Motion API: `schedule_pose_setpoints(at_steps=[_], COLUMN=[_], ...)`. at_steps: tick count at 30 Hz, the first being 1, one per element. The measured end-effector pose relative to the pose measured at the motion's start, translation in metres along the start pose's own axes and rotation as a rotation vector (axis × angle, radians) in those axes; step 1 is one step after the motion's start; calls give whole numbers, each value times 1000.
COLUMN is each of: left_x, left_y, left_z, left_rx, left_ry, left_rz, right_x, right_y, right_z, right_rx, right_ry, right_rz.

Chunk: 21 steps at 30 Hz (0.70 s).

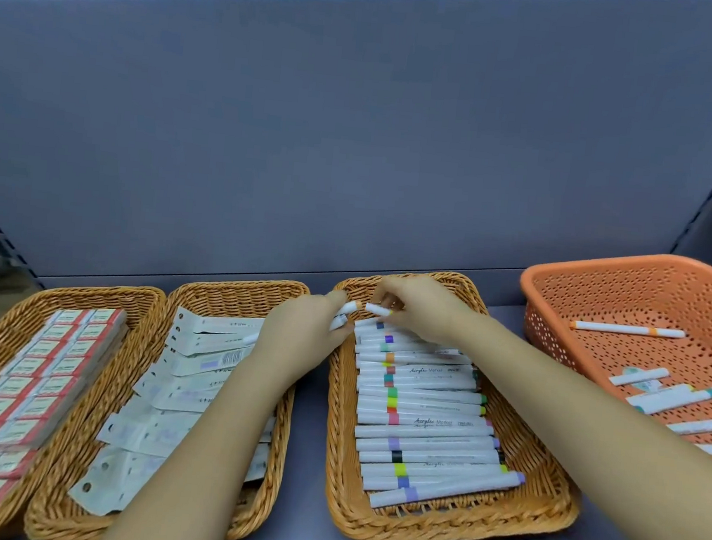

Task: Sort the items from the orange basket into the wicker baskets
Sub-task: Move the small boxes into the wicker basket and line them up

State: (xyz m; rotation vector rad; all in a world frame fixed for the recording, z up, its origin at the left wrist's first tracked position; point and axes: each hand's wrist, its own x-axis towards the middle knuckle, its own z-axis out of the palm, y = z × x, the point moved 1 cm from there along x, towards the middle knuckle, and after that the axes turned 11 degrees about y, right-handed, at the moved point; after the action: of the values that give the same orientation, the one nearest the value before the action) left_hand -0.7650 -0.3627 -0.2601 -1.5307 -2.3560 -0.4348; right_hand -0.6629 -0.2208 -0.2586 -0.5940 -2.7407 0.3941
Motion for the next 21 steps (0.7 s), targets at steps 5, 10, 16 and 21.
schedule_pose_setpoints(at_steps=[5, 10, 16, 21], left_x=[0, -1, 2, 1], left_y=[2, 4, 9, 14], left_z=[-2, -1, 0, -1], left_rx=[9, 26, 17, 17], left_ry=[-3, -30, -32, -48], left_rz=[12, 21, 30, 67], right_x=[6, 0, -23, -27], right_y=[1, 3, -17, -18], right_z=[14, 6, -22, -20], right_rx=[-81, 93, 749, 725], right_ry=[-64, -34, -55, -21], right_rz=[-89, -8, 146, 196])
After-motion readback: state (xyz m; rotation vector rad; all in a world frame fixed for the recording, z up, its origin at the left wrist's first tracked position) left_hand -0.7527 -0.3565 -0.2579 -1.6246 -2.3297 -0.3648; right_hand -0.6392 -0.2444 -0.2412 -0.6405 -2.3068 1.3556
